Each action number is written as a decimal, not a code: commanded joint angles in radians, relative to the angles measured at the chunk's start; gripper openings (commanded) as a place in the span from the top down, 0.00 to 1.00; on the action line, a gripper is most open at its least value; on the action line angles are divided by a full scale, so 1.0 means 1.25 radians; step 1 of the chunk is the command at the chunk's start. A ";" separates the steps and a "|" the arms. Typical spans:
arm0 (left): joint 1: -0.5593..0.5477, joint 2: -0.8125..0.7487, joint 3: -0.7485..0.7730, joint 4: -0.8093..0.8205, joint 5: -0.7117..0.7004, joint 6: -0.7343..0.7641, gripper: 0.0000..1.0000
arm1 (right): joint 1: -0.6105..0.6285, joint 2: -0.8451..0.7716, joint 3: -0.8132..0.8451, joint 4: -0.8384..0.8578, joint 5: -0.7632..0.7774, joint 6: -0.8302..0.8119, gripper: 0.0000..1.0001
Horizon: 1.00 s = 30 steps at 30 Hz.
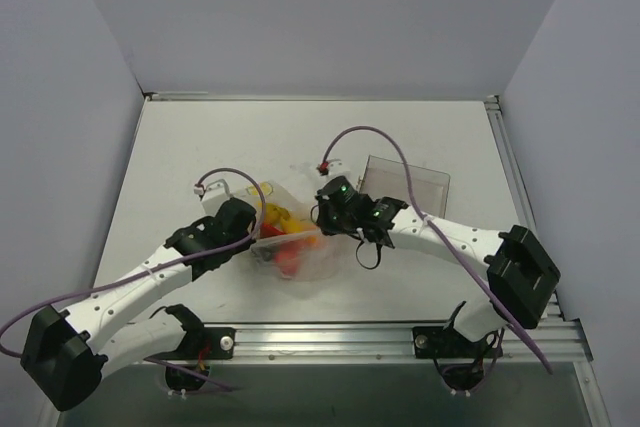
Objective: Untie the knot of the plastic bag and take out the fruit
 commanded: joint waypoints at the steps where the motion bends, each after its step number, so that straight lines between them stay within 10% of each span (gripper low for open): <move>1: 0.056 -0.059 0.033 0.022 -0.038 0.090 1.00 | -0.119 -0.068 -0.069 0.019 0.037 0.127 1.00; 9: 0.187 -0.134 0.004 0.132 0.078 0.392 1.00 | -0.196 -0.092 -0.167 0.025 0.002 0.226 0.97; 17: 0.190 -0.201 -0.048 0.211 0.233 0.534 1.00 | -0.084 -0.171 -0.007 -0.180 0.046 0.030 0.19; 30: 0.189 -0.226 -0.060 0.189 0.303 0.520 1.00 | 0.035 -0.062 0.419 -0.349 0.079 -0.170 0.30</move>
